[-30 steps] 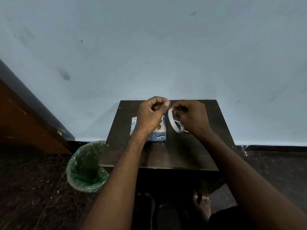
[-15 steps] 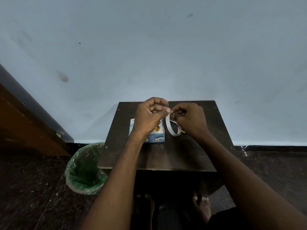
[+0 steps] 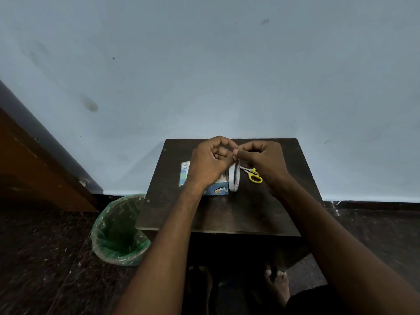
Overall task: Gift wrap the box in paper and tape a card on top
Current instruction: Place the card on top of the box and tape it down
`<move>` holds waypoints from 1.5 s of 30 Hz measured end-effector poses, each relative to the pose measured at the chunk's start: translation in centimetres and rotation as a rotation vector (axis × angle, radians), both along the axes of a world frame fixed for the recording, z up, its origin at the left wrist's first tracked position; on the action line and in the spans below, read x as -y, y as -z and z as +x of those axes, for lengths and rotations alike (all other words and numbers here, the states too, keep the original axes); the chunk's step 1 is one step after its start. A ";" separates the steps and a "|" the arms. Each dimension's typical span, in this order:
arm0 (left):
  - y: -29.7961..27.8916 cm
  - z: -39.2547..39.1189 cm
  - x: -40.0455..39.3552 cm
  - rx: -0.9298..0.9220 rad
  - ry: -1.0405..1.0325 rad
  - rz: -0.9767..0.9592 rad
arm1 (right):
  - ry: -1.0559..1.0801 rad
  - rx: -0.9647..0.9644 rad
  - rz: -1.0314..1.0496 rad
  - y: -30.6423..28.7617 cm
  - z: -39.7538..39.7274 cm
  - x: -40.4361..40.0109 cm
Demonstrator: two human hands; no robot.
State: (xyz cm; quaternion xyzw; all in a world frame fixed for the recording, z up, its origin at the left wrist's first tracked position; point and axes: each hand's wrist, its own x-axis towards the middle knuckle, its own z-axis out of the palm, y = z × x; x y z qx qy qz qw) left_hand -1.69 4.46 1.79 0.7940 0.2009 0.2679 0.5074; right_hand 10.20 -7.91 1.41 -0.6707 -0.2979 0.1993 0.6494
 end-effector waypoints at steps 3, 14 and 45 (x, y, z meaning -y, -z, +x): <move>0.1 0.0 0.1 -0.003 -0.017 0.022 | 0.030 -0.008 0.022 0.1 -0.1 -0.1; -0.1 -0.3 -0.3 -0.045 -0.018 -0.175 | 0.055 0.213 0.022 0.5 -0.2 -0.3; -1.0 -0.6 -0.2 0.023 -0.086 -0.323 | -0.105 0.292 -0.126 0.8 -0.4 -0.5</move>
